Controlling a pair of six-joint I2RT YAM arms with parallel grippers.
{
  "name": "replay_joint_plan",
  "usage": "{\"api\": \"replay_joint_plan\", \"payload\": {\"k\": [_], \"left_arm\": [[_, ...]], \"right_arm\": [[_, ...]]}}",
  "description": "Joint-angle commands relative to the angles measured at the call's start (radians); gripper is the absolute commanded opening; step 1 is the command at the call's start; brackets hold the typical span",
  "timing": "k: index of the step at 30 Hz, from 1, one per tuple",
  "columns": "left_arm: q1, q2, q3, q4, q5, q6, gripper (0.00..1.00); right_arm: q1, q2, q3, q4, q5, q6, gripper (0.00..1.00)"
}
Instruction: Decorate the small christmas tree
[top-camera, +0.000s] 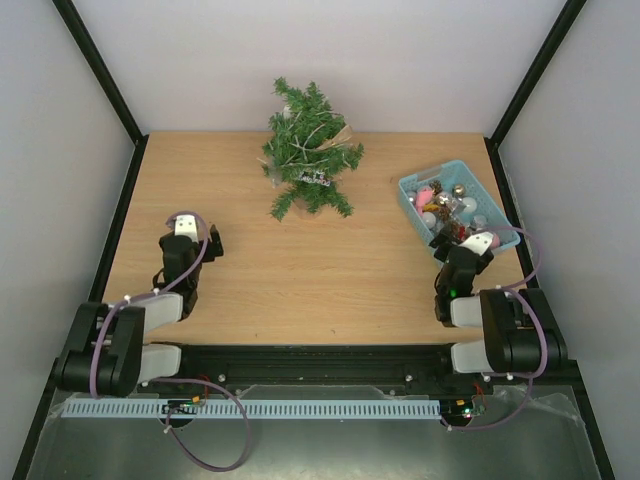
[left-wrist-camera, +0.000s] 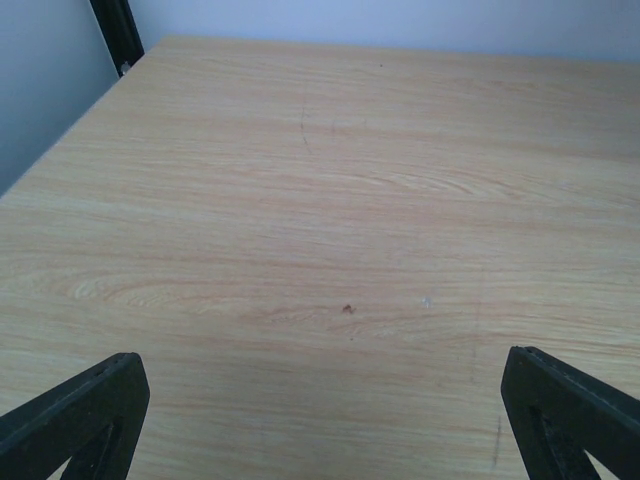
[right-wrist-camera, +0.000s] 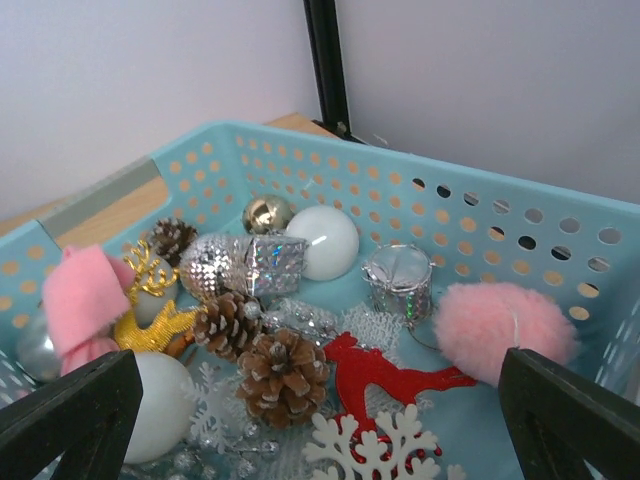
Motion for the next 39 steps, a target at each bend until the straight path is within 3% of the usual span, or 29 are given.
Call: {"api": "replay_joint_plan", "payload": {"k": [1, 9, 11, 12, 15, 16, 18, 19, 24, 28, 30, 31, 39], "left_arm": [[0.016, 0.077, 0.013, 0.262, 0.018, 0.044, 1.00], [0.024, 0.163, 0.073, 0.285, 0.063, 0.076, 1.00], [0.024, 0.161, 0.063, 0.305, 0.071, 0.087, 0.99], [0.024, 0.162, 0.042, 0.347, 0.082, 0.103, 0.99], [0.056, 0.278, -0.079, 0.730, 0.105, 0.093, 0.99], [0.075, 0.307, -0.081, 0.754, 0.158, 0.089, 0.99], [0.086, 0.282, 0.000, 0.541, 0.150, 0.066, 1.00], [0.093, 0.304, 0.024, 0.525, 0.144, 0.053, 1.00], [0.110, 0.301, 0.020, 0.525, 0.155, 0.039, 1.00], [0.110, 0.300, 0.015, 0.530, 0.156, 0.042, 0.99], [0.106, 0.300, 0.013, 0.534, 0.151, 0.043, 0.99], [0.106, 0.300, 0.014, 0.533, 0.150, 0.043, 1.00], [0.102, 0.300, 0.015, 0.533, 0.142, 0.045, 1.00]], "right_arm": [[-0.030, 0.038, 0.024, 0.025, -0.080, 0.044, 0.99], [-0.029, 0.041, -0.051, 0.172, -0.160, 0.006, 0.99], [-0.030, 0.069, -0.095, 0.292, -0.205, -0.015, 0.99], [-0.029, 0.111, -0.118, 0.376, -0.230, -0.027, 0.99], [-0.028, 0.242, -0.173, 0.643, -0.236, -0.046, 0.99], [-0.028, 0.222, -0.174, 0.604, -0.236, -0.042, 0.99], [-0.028, 0.150, -0.141, 0.452, -0.237, -0.034, 0.99], [-0.028, 0.133, -0.127, 0.399, -0.227, -0.030, 0.99], [-0.028, 0.152, -0.085, 0.357, -0.210, -0.026, 0.99], [-0.027, 0.158, 0.025, 0.162, -0.243, -0.040, 0.99], [-0.025, 0.159, 0.087, 0.032, -0.366, -0.092, 0.99], [-0.025, 0.165, 0.103, 0.021, -0.439, -0.125, 0.99], [-0.026, 0.167, 0.097, 0.038, -0.443, -0.126, 0.99]]}}
